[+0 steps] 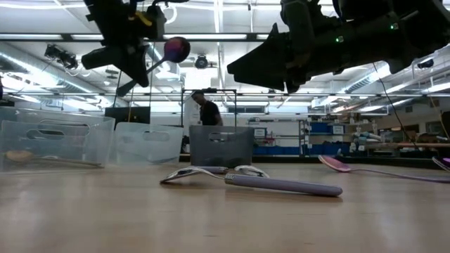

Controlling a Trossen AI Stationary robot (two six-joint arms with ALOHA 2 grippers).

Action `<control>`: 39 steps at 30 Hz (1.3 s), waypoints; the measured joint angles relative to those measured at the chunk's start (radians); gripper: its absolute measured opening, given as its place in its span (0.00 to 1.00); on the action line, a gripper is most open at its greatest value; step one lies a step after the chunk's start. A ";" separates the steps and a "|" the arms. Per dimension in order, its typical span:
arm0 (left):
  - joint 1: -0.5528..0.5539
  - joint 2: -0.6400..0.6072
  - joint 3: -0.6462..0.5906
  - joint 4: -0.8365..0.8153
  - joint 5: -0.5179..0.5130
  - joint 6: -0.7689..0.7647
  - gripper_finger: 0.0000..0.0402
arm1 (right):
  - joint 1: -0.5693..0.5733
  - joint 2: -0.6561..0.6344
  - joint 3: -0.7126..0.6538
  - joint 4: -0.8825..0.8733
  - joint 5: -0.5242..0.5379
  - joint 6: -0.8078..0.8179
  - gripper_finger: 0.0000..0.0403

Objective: Sort silverware by color (type)
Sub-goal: Put the blue spoon into the top transparent bin

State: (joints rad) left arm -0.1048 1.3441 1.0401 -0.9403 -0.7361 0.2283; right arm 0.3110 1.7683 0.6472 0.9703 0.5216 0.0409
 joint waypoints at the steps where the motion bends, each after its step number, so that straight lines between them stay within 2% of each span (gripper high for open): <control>1: 0.002 0.000 0.000 0.001 0.000 0.000 0.02 | 0.000 0.000 0.000 0.000 -0.001 -0.001 0.53; 3: 0.002 -0.002 -0.021 0.040 -0.001 0.002 0.02 | 0.000 0.000 0.000 0.000 -0.002 -0.008 0.53; 6: 0.002 -0.010 -0.117 0.124 -0.002 0.061 0.02 | 0.000 0.000 0.000 0.000 -0.002 -0.008 0.53; 10: 0.028 -0.012 -0.175 0.179 -0.057 0.156 0.02 | 0.000 0.000 0.000 0.001 -0.002 -0.008 0.53; 17: 0.158 -0.013 -0.241 0.253 0.044 0.202 0.02 | 0.000 0.000 0.000 0.003 -0.001 -0.011 0.53; 25: 0.284 -0.013 -0.271 0.197 0.053 0.259 0.02 | 0.000 0.000 0.000 0.006 -0.001 -0.018 0.53; 30: 0.366 -0.005 -0.276 0.190 0.127 0.269 0.02 | -0.012 0.000 0.000 0.008 -0.001 -0.018 0.53; 39: 0.394 -0.002 -0.280 0.186 0.196 0.229 0.03 | -0.019 0.000 0.000 0.008 -0.022 -0.018 0.53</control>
State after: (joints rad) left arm 0.2893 1.3418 0.7605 -0.7545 -0.5405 0.4572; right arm 0.2916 1.7683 0.6476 0.9783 0.4995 0.0227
